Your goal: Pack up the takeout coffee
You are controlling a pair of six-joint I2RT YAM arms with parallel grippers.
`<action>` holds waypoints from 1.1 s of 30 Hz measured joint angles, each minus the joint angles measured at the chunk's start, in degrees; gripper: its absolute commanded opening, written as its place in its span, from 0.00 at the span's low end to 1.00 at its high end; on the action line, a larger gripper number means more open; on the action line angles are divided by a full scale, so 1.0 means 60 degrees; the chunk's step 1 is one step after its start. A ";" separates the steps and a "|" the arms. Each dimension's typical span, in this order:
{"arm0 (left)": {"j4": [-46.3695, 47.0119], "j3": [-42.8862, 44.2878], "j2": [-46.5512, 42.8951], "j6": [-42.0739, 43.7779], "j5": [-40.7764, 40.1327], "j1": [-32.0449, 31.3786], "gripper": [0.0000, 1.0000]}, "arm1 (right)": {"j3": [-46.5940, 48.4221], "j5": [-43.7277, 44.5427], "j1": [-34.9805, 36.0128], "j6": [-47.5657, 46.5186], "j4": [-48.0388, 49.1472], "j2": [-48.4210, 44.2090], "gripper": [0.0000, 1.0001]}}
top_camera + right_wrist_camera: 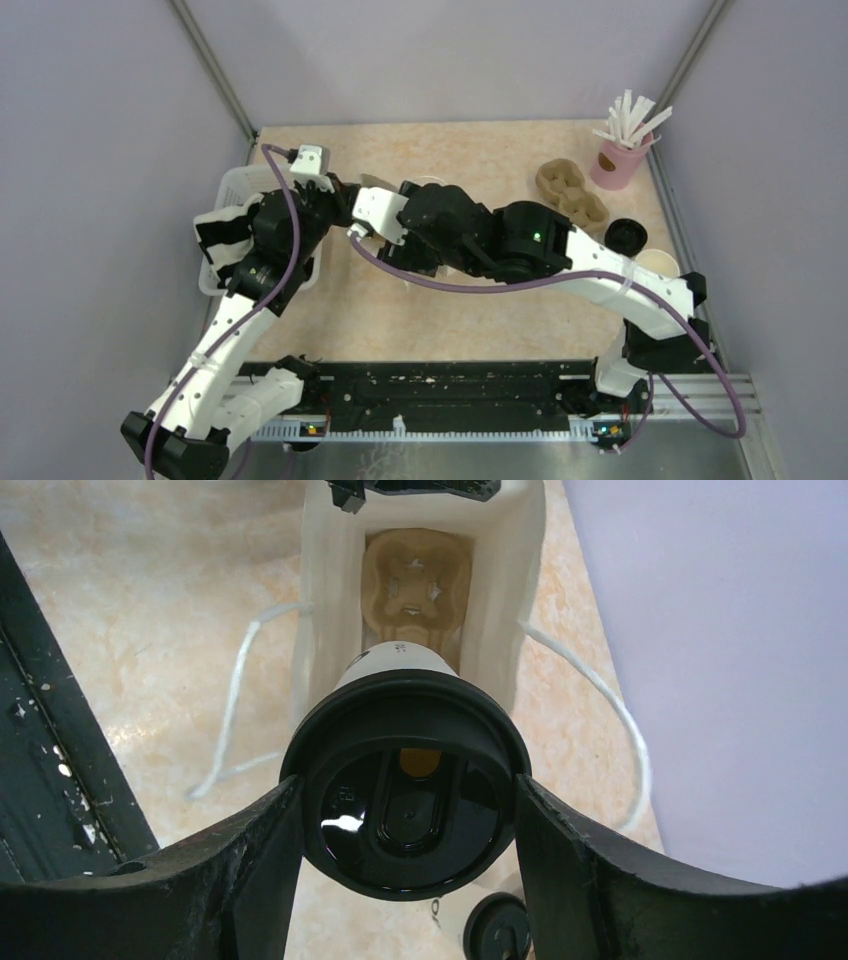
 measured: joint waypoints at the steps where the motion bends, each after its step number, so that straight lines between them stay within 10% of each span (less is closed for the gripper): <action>1: -0.0087 0.0000 -0.0015 -0.0073 0.0000 0.0000 0.00 | 0.0000 -0.0011 0.0000 -0.0022 0.0029 0.0102 0.33; 33: 0.1446 -0.2557 -0.1840 -0.0240 0.1621 0.0000 0.00 | -0.3439 -0.1122 -0.0911 -0.2033 0.1752 -0.0273 0.29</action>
